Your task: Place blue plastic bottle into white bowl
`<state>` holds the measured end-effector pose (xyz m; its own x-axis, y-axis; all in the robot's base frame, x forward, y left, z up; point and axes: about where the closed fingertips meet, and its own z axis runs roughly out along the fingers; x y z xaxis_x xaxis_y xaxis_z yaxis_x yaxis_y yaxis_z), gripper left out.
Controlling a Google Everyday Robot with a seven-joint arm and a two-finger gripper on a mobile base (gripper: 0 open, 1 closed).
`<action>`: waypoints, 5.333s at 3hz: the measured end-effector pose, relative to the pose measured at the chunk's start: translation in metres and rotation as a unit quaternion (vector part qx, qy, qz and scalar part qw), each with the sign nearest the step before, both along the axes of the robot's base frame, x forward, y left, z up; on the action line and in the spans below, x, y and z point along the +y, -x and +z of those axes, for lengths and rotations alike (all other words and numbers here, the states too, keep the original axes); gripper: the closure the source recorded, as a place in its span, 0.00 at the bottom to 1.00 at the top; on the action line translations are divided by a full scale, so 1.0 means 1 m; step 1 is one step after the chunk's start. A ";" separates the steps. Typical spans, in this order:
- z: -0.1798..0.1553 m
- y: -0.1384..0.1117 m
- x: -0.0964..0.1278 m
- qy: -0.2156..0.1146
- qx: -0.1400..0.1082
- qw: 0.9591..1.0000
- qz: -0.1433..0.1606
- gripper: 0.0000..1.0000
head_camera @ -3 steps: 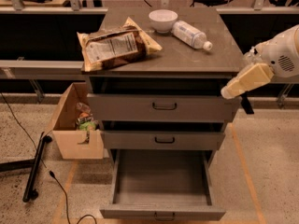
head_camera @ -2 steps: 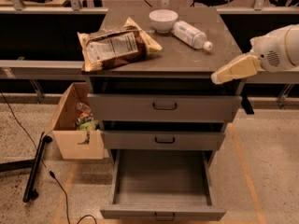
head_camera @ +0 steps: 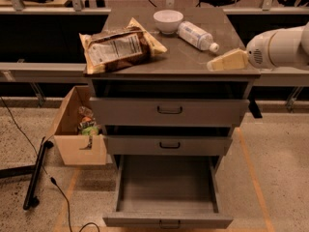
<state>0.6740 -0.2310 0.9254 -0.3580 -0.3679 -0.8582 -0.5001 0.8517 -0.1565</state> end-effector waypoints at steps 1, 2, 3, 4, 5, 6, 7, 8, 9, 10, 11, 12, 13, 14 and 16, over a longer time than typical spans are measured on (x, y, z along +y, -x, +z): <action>0.002 -0.002 0.001 -0.002 -0.005 1.000 -0.003 0.00; 0.001 -0.006 0.003 -0.010 -0.008 1.000 0.000 0.00; 0.006 -0.037 0.002 -0.028 -0.044 0.999 0.001 0.00; 0.008 -0.072 0.001 -0.040 -0.067 0.997 0.006 0.00; -0.005 -0.111 0.003 -0.072 -0.068 0.995 0.000 0.00; -0.017 -0.134 0.008 -0.086 -0.069 0.994 0.003 0.00; -0.028 -0.161 0.006 -0.084 -0.075 0.994 0.000 0.00; -0.040 -0.182 -0.001 -0.071 -0.078 0.994 -0.006 0.00; -0.054 -0.191 -0.004 -0.061 -0.071 0.996 -0.008 0.00; -0.064 -0.194 -0.003 -0.055 -0.062 0.997 -0.001 0.17; -0.070 -0.194 0.006 -0.052 -0.055 0.997 0.015 0.41; -0.072 -0.194 0.014 -0.052 -0.054 0.997 0.028 0.62; -0.062 -0.195 0.011 -0.052 -0.062 0.997 0.019 0.87; -0.035 -0.195 -0.001 -0.038 -0.066 0.997 -0.008 1.00; 0.002 -0.192 -0.032 -0.007 -0.066 0.996 -0.061 1.00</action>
Offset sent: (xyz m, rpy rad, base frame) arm 0.0094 0.0002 0.0013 0.0426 -0.0244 -0.0042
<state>0.8661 -0.2626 0.9272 -0.2830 -0.3170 -0.9052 -0.3687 0.9072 -0.2024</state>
